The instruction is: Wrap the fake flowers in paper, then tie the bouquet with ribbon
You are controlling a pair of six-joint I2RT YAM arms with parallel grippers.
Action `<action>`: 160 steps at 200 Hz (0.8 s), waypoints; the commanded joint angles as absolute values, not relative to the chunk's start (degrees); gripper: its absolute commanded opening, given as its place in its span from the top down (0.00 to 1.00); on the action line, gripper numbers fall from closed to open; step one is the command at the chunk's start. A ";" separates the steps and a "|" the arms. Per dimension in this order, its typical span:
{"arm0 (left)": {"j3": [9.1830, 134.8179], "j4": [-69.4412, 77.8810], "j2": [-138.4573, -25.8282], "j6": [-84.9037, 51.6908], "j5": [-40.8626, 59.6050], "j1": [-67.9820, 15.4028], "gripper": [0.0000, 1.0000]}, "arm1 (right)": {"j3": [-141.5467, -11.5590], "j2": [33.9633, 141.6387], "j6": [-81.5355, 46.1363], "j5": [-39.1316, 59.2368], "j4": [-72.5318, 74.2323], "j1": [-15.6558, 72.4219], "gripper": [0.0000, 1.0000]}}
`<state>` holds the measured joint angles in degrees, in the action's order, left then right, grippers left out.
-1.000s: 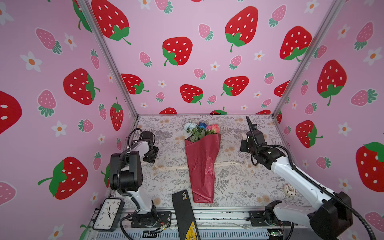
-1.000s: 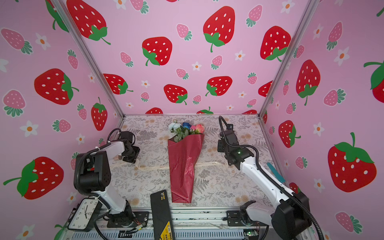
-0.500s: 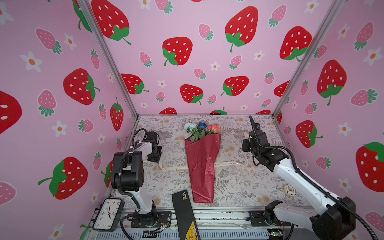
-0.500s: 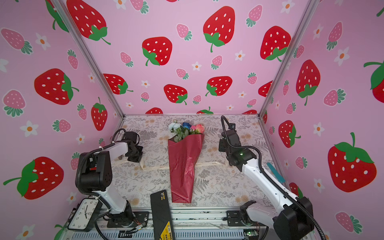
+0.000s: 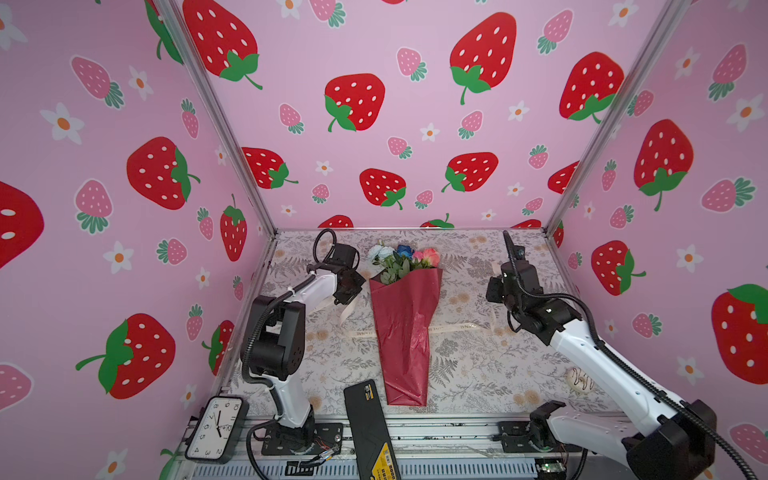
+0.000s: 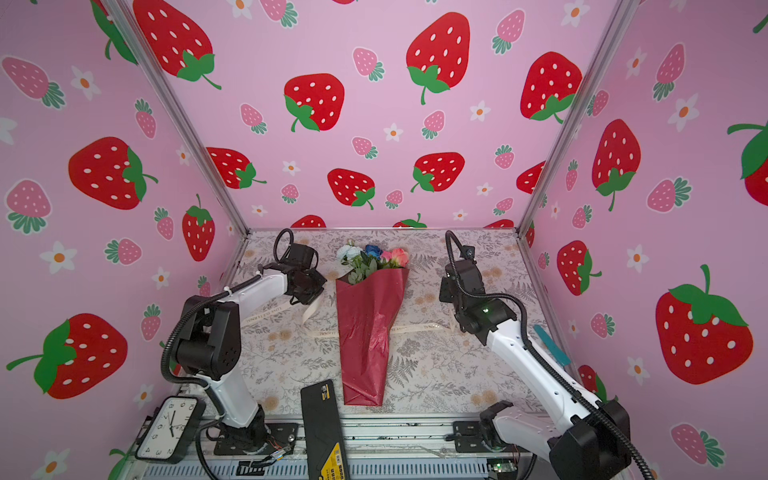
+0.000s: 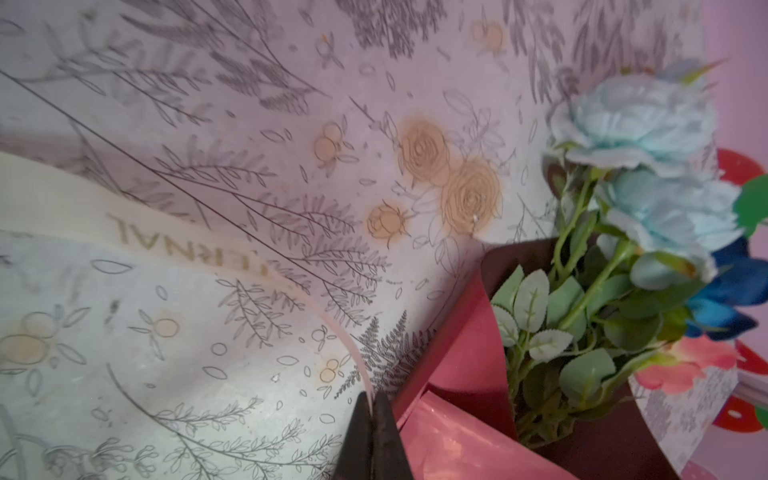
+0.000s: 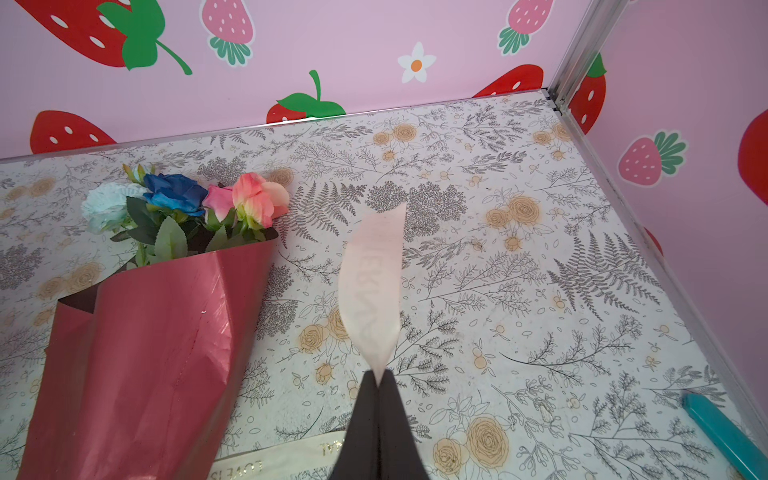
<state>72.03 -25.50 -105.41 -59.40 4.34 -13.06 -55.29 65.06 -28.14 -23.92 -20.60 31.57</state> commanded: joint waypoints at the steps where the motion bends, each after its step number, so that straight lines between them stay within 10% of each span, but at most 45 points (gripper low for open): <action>1: 71.10 -28.91 -106.55 -58.36 5.12 -12.22 0.73 | -55.77 63.05 -29.70 -23.17 -19.97 31.22 1.00; 36: 70.14 -31.25 -103.65 -58.01 2.80 -11.52 0.21 | -54.94 61.57 -29.88 -22.85 -19.61 31.20 1.00; 160: 51.91 -31.67 -82.55 -64.86 -12.92 13.56 0.22 | -54.67 63.39 -30.26 -24.00 -19.63 31.18 1.00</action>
<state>54.17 -32.75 -85.76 -63.75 -9.50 9.34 -54.61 62.67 -28.84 -23.11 -19.92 31.53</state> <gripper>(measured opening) 0.781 0.041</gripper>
